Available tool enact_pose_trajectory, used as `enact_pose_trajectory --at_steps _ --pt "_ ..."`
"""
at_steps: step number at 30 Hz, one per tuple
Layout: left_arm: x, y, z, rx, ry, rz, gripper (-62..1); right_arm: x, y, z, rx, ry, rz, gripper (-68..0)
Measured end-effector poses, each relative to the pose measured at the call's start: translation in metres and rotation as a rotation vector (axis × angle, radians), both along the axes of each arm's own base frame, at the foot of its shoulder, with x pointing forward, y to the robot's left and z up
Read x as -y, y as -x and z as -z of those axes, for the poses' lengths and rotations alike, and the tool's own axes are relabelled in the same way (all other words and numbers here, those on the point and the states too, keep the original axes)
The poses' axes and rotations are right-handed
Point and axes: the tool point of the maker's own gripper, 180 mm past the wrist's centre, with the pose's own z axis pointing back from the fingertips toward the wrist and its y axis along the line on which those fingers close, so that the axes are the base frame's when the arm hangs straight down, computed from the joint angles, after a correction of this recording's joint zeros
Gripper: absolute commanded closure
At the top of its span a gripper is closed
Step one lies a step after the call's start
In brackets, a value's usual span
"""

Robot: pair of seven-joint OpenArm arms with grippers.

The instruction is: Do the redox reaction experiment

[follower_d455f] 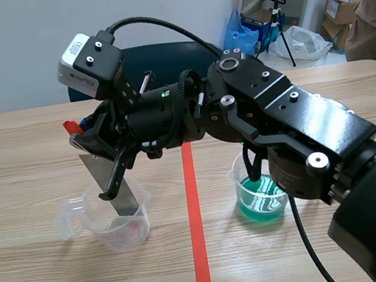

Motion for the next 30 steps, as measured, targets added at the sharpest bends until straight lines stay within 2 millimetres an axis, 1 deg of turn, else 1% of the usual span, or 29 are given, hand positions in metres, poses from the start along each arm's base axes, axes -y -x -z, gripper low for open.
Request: enact_pose_trajectory --at_steps 4,5,6,11,14,17,19,20,25,30 --pt "0.000 0.000 0.000 0.000 0.000 0.000 -62.3 0.001 0.000 0.002 0.010 0.017 0.000 -0.9" --pt "0.000 0.000 0.000 0.000 0.000 0.000 -62.3 0.001 -0.001 0.003 0.014 0.024 0.000 -2.7" --pt "0.000 0.000 0.000 0.000 0.000 0.000 -62.3 0.001 -0.001 0.004 0.017 0.028 0.000 -6.0" --pt "0.000 0.000 0.000 0.000 0.000 0.000 -62.3 0.002 -0.001 0.006 0.026 0.046 0.001 -30.3" --pt "0.000 0.000 0.000 0.000 0.000 0.000 -62.3 0.002 -0.001 0.006 0.026 0.046 0.001 -46.2" --pt "0.000 0.000 0.000 0.000 0.000 0.000 -62.3 0.002 -0.001 0.006 0.026 0.045 0.001 -60.0" --pt "0.000 0.000 0.000 0.000 0.000 0.000 -62.3 0.002 -0.001 0.005 0.028 0.041 0.000 -66.9" --pt "0.000 0.000 0.000 0.000 0.000 0.000 -62.3 0.001 0.000 0.005 0.028 0.039 -0.003 -67.9" --pt "0.000 0.000 0.000 0.000 0.000 0.000 -62.3 -0.006 0.007 0.012 0.049 0.079 -0.033 -67.9" --pt "0.000 0.000 0.000 0.000 0.000 0.000 -62.3 -0.009 0.011 0.013 0.051 0.083 -0.047 -67.9"
